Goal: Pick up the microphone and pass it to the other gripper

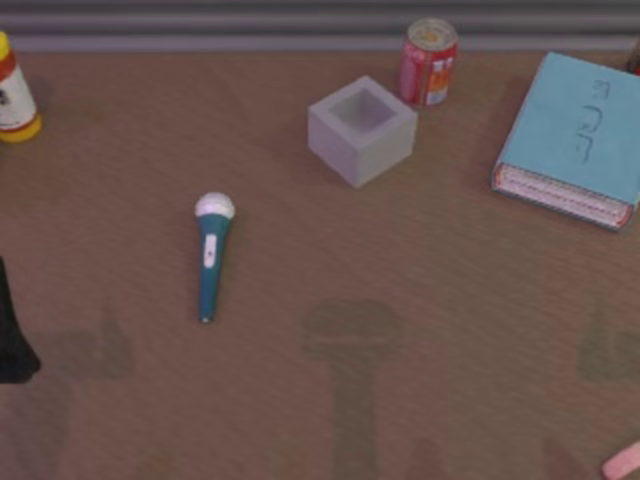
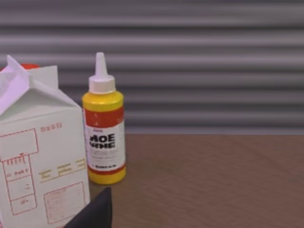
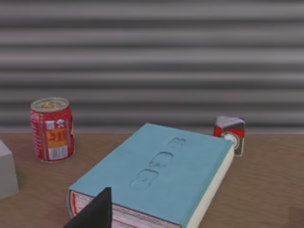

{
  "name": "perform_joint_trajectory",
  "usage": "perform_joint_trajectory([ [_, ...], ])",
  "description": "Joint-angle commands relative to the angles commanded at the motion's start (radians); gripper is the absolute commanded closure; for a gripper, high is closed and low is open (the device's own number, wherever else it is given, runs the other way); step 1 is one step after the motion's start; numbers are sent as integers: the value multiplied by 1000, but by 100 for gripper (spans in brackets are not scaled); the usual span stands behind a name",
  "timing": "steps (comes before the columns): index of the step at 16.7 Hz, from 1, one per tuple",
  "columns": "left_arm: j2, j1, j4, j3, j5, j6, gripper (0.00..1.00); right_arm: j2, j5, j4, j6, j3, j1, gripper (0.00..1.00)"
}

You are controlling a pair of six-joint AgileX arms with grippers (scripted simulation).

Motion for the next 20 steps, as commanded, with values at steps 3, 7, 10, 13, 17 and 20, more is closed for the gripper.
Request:
perform_joint_trajectory([
  [3, 10, -4, -7, 8, 1, -2, 0, 0, 0, 0, 0, 0, 0, 0],
  [7, 156, -46, -98, 125, 2, -34, 0, 0, 0, 0, 0, 0, 0, 0],
  [10, 376, -94, -211, 283, -3, -79, 0, 0, 0, 0, 0, 0, 0, 0],
  [13, 664, -149, -338, 481, -10, -135, 0, 0, 0, 0, 0, 0, 0, 0],
  [17, 1088, -230, -507, 772, -15, -213, 0, 0, 0, 0, 0, 0, 0, 0],
  [20, 1390, -290, -625, 983, -18, -267, 0, 0, 0, 0, 0, 0, 0, 0],
])
